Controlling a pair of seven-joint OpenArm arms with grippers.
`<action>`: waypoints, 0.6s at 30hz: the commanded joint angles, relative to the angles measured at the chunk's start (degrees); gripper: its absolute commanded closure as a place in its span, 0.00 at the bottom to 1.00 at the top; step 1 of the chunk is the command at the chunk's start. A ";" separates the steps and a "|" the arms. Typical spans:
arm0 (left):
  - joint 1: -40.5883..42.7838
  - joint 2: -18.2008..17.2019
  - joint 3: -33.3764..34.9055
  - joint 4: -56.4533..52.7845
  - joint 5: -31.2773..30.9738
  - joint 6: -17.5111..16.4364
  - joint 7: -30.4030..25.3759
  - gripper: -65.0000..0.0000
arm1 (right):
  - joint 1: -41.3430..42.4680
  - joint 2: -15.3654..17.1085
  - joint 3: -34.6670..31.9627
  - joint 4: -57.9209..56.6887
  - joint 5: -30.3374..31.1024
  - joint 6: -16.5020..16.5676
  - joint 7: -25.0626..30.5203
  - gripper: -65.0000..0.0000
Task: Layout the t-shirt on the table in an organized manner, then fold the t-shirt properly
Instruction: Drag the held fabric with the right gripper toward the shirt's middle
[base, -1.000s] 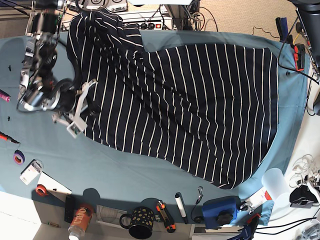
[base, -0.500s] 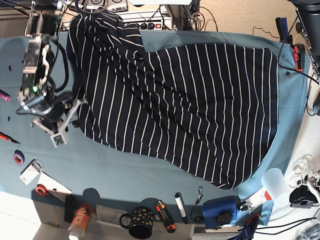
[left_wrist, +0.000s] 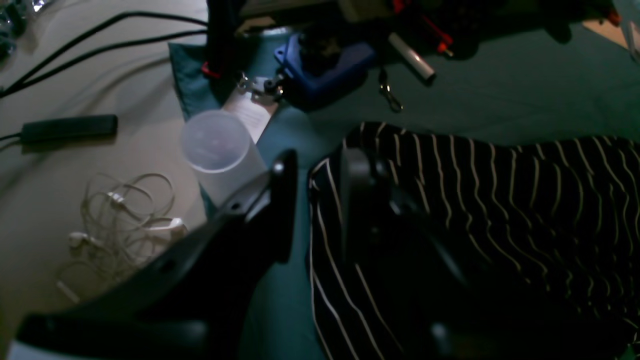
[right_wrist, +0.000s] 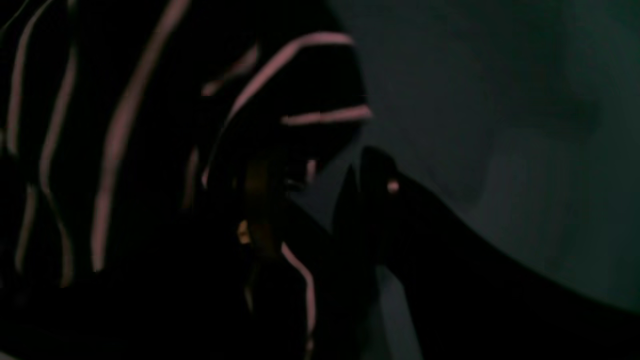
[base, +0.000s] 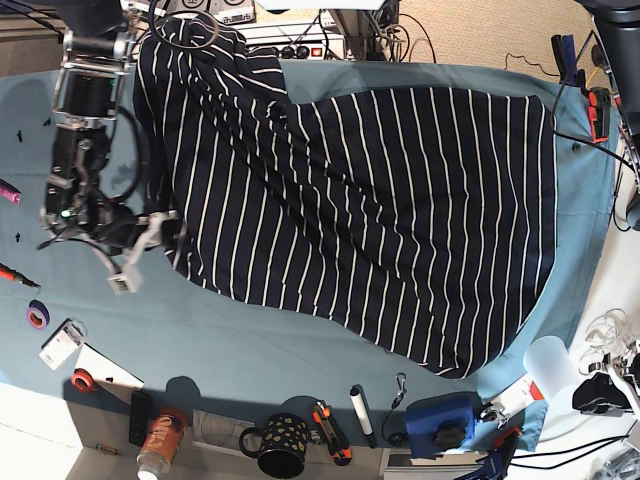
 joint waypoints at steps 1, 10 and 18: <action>-1.86 -0.92 -0.44 0.83 -1.01 0.22 -1.29 0.78 | 1.42 0.02 0.22 0.79 0.76 0.17 -0.28 0.73; -1.86 -0.79 -0.44 0.83 -0.96 0.20 -1.20 0.78 | 1.25 -2.91 0.22 4.98 3.67 0.68 -3.96 1.00; -1.86 -0.79 -0.44 0.83 -0.94 0.20 -1.27 0.78 | -1.86 -2.91 -0.22 27.43 12.76 5.85 -10.14 1.00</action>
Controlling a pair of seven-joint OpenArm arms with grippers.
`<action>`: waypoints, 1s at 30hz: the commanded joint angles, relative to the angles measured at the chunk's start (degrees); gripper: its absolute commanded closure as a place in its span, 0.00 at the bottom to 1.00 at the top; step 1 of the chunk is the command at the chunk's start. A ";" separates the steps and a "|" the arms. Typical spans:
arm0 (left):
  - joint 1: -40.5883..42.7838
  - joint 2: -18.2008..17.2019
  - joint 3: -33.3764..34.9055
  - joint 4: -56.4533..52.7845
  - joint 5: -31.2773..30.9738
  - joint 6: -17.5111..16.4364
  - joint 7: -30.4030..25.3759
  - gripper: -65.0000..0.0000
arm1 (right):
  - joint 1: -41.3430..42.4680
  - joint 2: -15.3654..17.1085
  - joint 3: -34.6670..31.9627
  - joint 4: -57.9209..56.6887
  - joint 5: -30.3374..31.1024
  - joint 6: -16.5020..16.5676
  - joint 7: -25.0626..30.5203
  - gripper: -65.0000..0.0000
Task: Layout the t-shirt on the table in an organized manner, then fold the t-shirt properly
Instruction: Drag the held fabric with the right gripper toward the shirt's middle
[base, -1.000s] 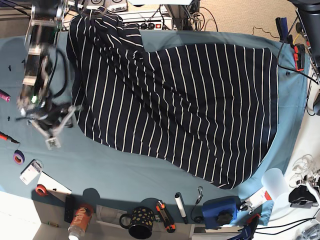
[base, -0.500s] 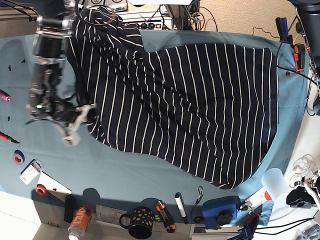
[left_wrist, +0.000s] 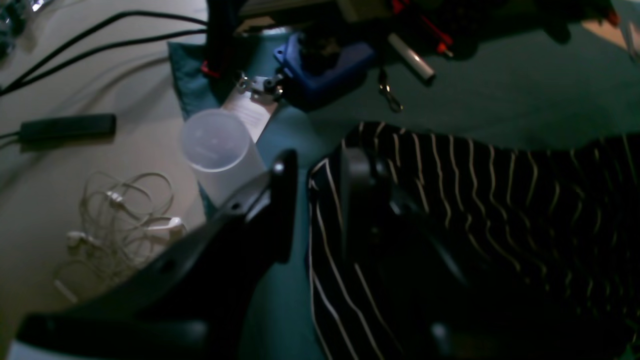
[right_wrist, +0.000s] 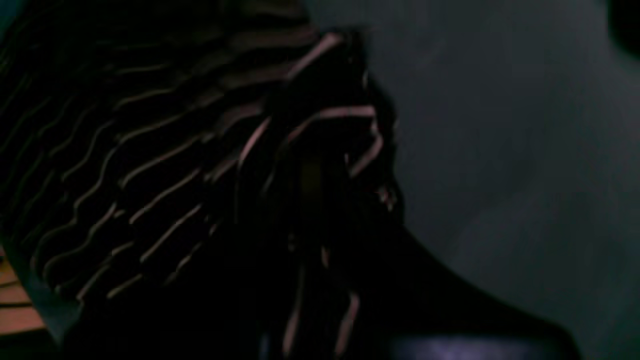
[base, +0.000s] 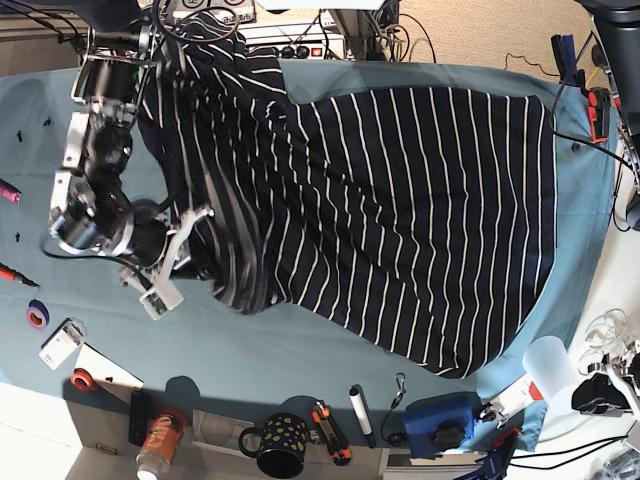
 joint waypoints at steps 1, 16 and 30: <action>-1.88 -0.96 -0.44 0.83 -0.94 0.17 -1.27 0.78 | -0.39 0.70 -0.24 1.79 0.81 -0.12 -0.09 1.00; -1.90 -0.98 -0.44 0.83 -0.57 0.17 -2.97 0.78 | -11.63 11.30 -32.06 7.56 -8.07 -0.12 -0.47 1.00; -1.90 -0.96 -0.44 0.83 0.31 0.17 -2.99 0.78 | -11.32 11.30 -29.94 11.61 -0.22 -0.12 -0.47 0.87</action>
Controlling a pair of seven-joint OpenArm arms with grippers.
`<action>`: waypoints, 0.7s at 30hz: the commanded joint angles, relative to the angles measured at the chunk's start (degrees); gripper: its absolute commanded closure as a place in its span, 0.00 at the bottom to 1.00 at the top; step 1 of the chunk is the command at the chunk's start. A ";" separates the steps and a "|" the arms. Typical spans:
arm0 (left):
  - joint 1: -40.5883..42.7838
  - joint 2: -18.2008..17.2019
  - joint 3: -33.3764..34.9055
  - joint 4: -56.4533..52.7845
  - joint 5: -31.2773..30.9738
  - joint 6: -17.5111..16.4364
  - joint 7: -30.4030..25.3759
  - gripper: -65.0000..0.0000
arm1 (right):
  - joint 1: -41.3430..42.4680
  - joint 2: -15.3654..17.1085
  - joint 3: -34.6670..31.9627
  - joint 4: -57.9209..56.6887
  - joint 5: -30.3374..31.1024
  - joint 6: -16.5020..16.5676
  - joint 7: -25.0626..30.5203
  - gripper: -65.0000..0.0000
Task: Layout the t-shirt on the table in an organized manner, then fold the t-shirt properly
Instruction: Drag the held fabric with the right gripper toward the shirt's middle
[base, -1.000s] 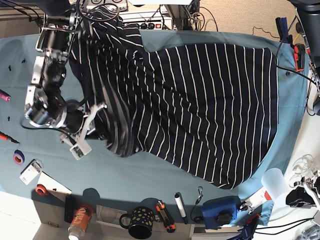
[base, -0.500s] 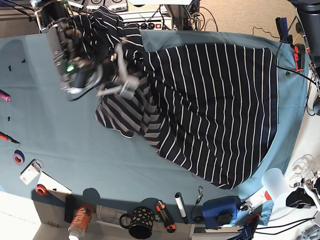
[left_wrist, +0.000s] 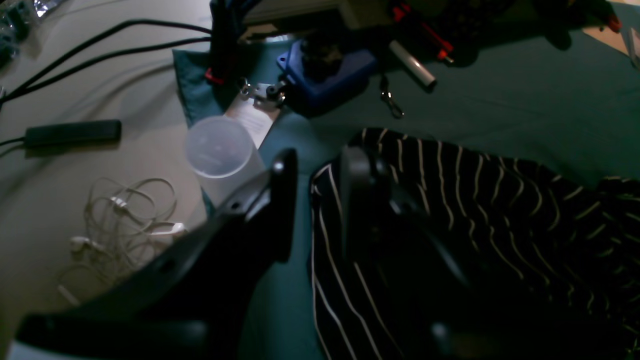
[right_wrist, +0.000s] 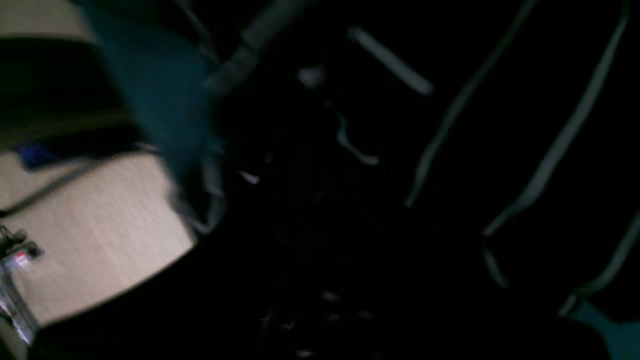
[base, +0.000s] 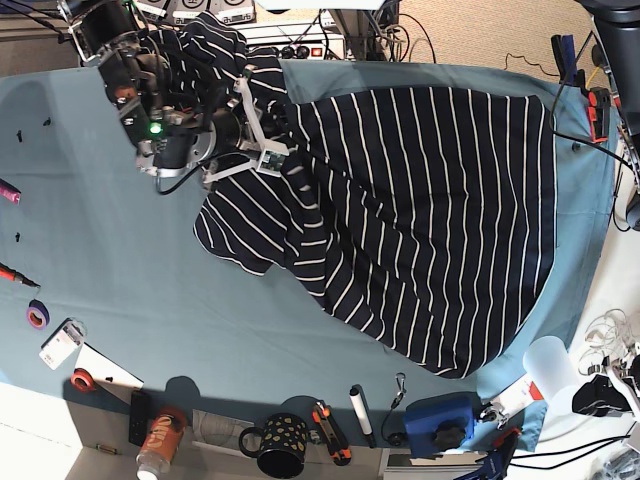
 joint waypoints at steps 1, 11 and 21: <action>-1.88 -0.98 -0.44 0.81 -0.26 0.20 -1.42 0.78 | 0.94 0.61 2.27 2.47 3.10 0.03 1.06 0.87; -1.86 -0.96 -0.44 0.76 2.40 0.22 -1.42 0.78 | 0.59 0.20 28.17 5.66 6.64 0.03 1.06 0.68; -1.86 -0.94 -0.44 0.74 2.23 0.22 -1.42 0.78 | 1.42 -1.68 43.89 -8.44 -2.71 -11.39 12.26 0.61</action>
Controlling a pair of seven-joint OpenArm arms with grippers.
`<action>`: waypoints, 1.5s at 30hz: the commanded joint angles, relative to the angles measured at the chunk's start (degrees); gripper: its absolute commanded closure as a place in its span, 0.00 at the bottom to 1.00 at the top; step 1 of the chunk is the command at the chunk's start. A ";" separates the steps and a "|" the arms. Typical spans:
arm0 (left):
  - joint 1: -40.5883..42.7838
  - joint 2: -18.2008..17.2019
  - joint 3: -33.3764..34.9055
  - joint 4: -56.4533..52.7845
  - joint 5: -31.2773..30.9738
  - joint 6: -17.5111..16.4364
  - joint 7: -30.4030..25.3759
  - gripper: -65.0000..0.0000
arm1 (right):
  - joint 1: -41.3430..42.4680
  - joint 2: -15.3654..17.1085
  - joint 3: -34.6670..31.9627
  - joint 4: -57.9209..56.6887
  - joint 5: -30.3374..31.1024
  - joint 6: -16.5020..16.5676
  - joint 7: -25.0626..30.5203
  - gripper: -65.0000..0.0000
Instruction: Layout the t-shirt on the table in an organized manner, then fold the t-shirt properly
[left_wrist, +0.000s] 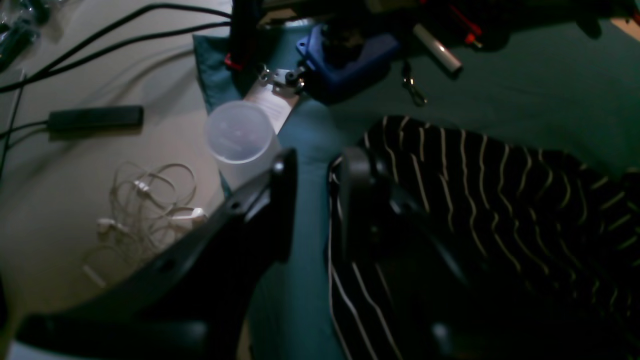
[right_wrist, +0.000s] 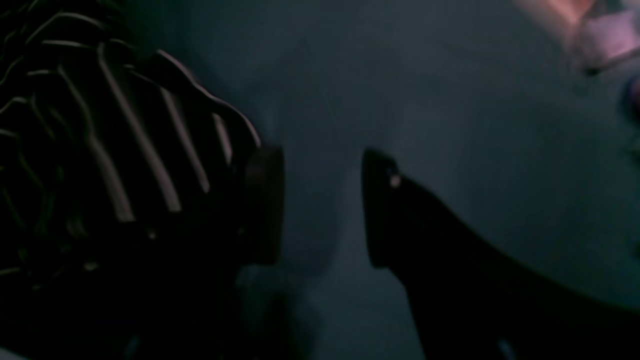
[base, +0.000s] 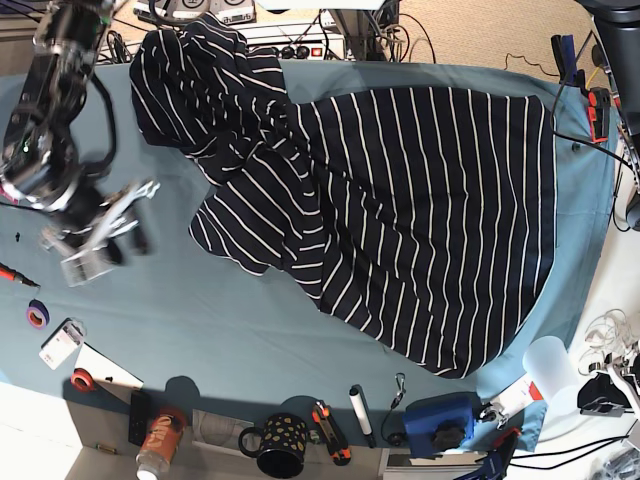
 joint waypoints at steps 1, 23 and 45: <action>-1.86 -0.94 -0.42 0.76 -1.01 0.17 -1.31 0.78 | 1.38 0.74 0.42 -2.25 2.27 0.26 0.68 0.61; -1.86 -0.94 -0.42 0.76 -1.01 0.20 -2.58 0.78 | 5.29 -8.44 0.35 -27.82 29.24 8.79 -6.03 0.61; -1.86 -0.94 -0.42 0.76 -1.01 0.20 -2.58 0.78 | 13.90 -16.37 -1.36 -27.89 15.28 6.16 -2.69 1.00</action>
